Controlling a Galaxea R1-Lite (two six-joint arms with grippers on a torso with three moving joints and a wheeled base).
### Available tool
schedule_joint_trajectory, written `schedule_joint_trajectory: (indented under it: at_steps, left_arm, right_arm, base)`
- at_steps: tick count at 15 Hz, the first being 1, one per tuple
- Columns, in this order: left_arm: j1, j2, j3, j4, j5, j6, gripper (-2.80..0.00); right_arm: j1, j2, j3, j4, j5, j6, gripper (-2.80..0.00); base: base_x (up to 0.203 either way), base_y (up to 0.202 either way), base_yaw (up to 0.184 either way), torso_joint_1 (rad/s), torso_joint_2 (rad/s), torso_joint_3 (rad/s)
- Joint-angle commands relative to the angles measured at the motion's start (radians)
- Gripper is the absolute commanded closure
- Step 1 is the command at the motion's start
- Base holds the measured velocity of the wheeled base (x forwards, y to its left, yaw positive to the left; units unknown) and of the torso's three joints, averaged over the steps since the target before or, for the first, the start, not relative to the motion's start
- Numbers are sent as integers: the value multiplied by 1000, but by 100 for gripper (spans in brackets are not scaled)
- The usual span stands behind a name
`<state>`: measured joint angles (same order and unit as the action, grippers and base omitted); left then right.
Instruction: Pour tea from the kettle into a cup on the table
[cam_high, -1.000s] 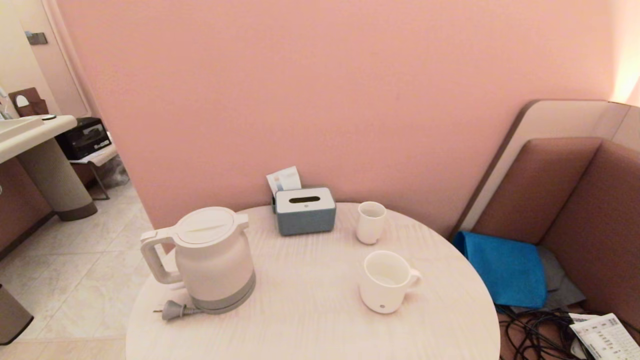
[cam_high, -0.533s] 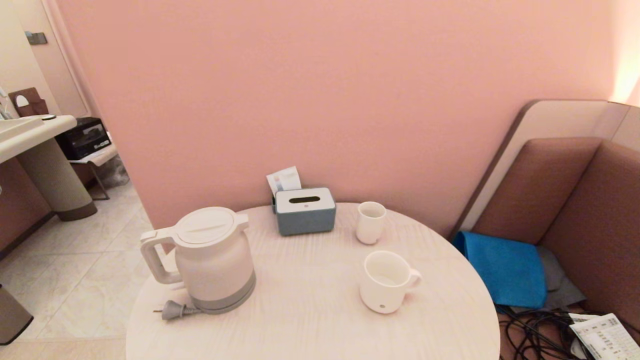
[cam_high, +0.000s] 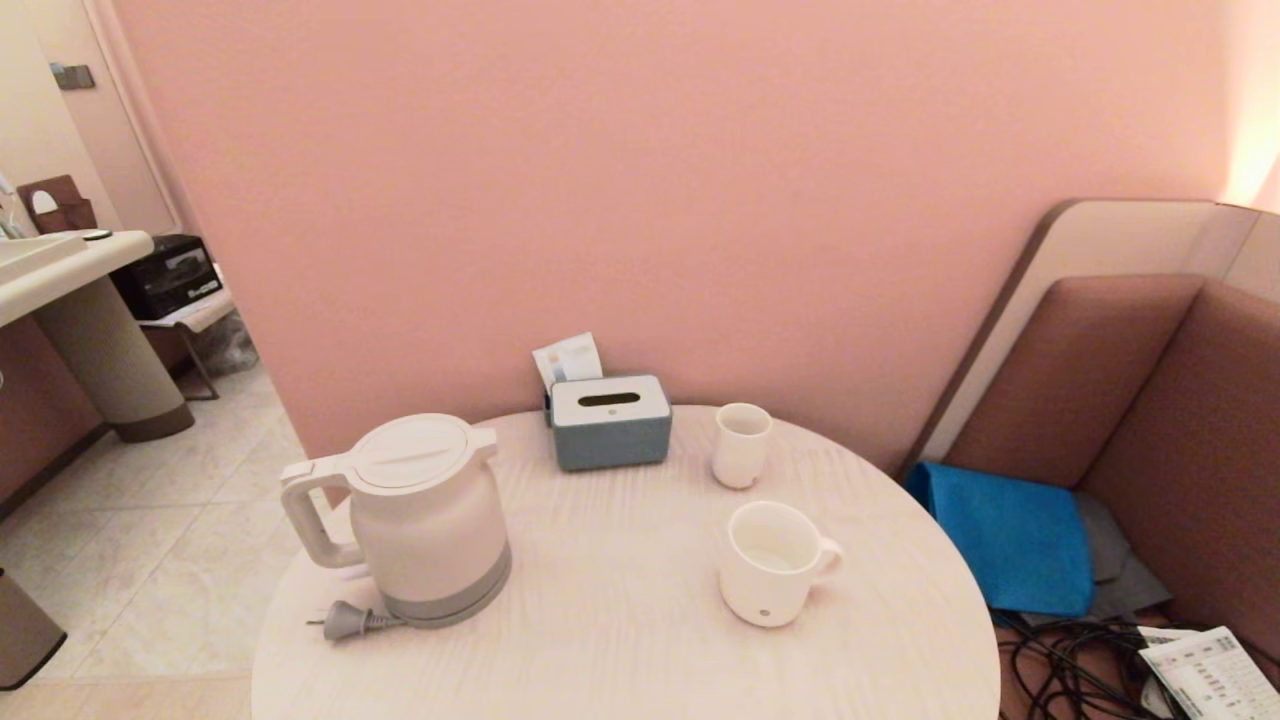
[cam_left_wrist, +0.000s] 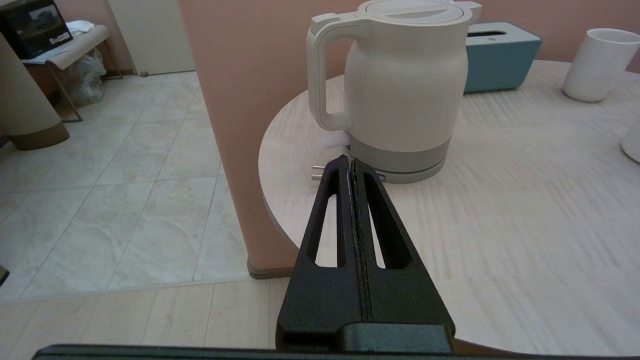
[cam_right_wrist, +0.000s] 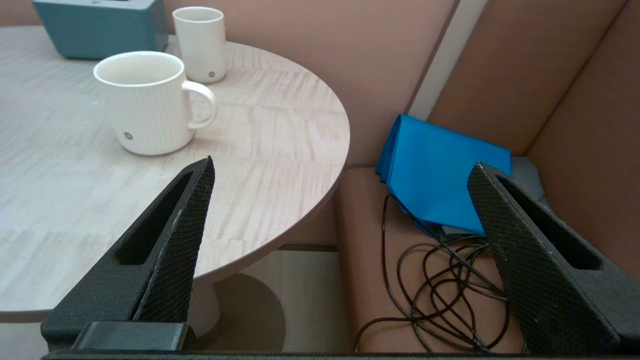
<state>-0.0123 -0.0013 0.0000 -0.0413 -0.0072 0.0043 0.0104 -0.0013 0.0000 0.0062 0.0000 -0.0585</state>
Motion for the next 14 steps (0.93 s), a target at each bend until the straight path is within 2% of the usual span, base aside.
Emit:
schedule_joint_trajectory:
  at_steps: [1,7,11,13,14]
  left_arm:
    - [0,1,0,0,0,0,0]
    - [0,1,0,0,0,0,0]
    - [0,1,0,-1,0,0,0]
    - [0,1,0,0,0,0,0]
    - [0,1,0,0,0,0,0]
  right_arm:
    - [0,1,-2,0,2,2,-280]
    - [0,1,0,-2,5,0,-280]
    - [0,1,0,-5,-2,48,-280]
    - [0,1,0,-3,6,-1,-280]
    - [0,1,0,-4,2,32,-280]
  base:
    - [0,0,0,0,0,0]
    - [0,0,0,0,0,0]
    - [0,0,0,0,0,0]
    - [0,0,0,0,0,0]
    - [0,0,0,0,0,0]
